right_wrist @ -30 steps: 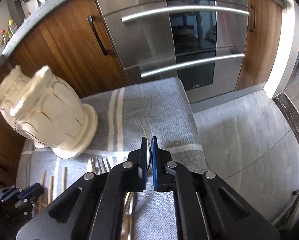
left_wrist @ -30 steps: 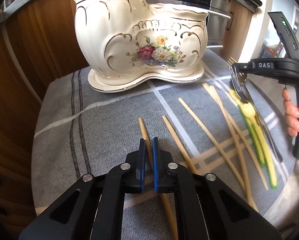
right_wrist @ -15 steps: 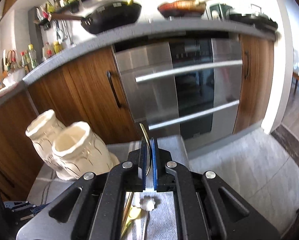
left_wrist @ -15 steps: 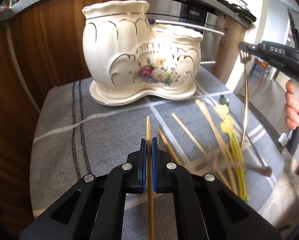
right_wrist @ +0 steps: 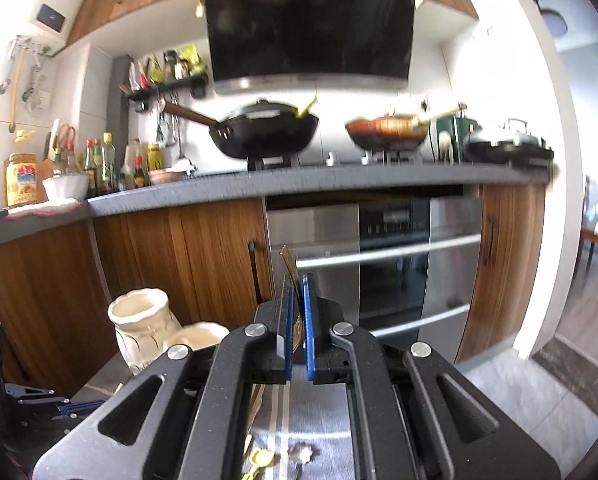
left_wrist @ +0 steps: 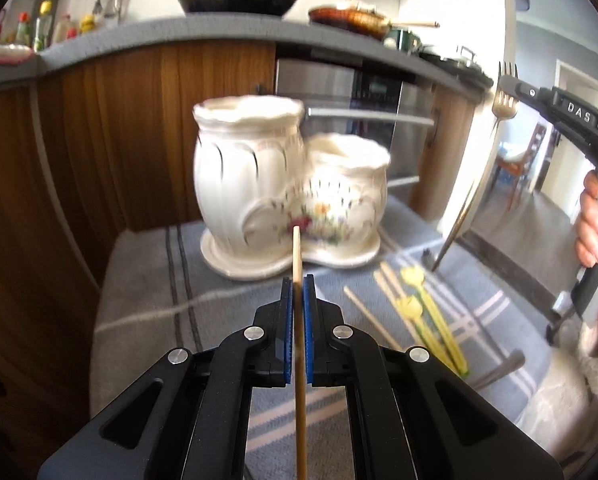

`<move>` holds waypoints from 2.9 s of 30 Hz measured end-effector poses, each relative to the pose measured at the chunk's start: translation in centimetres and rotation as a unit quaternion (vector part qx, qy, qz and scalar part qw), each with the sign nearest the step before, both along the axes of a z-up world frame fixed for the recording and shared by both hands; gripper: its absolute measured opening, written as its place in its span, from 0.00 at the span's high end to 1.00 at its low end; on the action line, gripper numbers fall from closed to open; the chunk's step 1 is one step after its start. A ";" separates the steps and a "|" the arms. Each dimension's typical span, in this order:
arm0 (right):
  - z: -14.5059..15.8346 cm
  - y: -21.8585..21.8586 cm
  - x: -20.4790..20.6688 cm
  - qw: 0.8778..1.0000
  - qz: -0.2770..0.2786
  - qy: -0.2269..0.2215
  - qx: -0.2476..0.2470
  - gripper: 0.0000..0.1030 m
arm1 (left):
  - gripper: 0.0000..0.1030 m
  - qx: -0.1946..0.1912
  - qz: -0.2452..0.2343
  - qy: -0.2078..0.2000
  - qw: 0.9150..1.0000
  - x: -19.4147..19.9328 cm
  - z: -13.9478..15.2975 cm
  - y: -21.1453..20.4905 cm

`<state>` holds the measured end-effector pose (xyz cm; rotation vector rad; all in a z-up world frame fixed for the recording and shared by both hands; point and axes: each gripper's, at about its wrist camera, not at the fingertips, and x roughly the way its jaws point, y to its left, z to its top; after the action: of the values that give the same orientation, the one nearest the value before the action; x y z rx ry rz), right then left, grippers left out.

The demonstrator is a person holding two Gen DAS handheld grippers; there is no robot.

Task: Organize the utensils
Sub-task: 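Insert the chopstick in the taller pot while the right tool drops the fork, then withdraw both open tools from the holder back toward the utensils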

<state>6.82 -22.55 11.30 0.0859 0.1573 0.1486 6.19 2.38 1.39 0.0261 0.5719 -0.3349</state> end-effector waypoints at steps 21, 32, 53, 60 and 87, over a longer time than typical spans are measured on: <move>6.2 3.6 0.3 0.997 0.027 -0.069 0.003 0.96 | 0.95 -0.075 -0.009 -0.185 0.980 -0.6 12.2 1.6; 7.2 4.8 4.0 0.997 0.006 -0.074 -0.001 0.96 | 0.95 -0.114 0.004 -0.245 0.963 3.4 18.6 2.5; -0.2 6.5 9.5 0.999 0.016 0.014 -0.023 0.96 | 0.95 -0.062 0.066 -0.163 0.983 10.5 9.6 2.8; -0.9 6.5 10.0 0.999 0.012 0.026 -0.025 0.96 | 0.95 -0.059 0.069 -0.140 0.986 10.8 7.9 3.1; 0.4 4.9 8.8 0.999 0.030 0.044 0.010 0.34 | 0.28 -0.050 0.105 -0.117 0.986 9.2 8.0 4.4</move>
<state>15.62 -17.67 11.68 0.1082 0.2462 0.2064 15.34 6.81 9.36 -0.0893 0.3202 -0.1510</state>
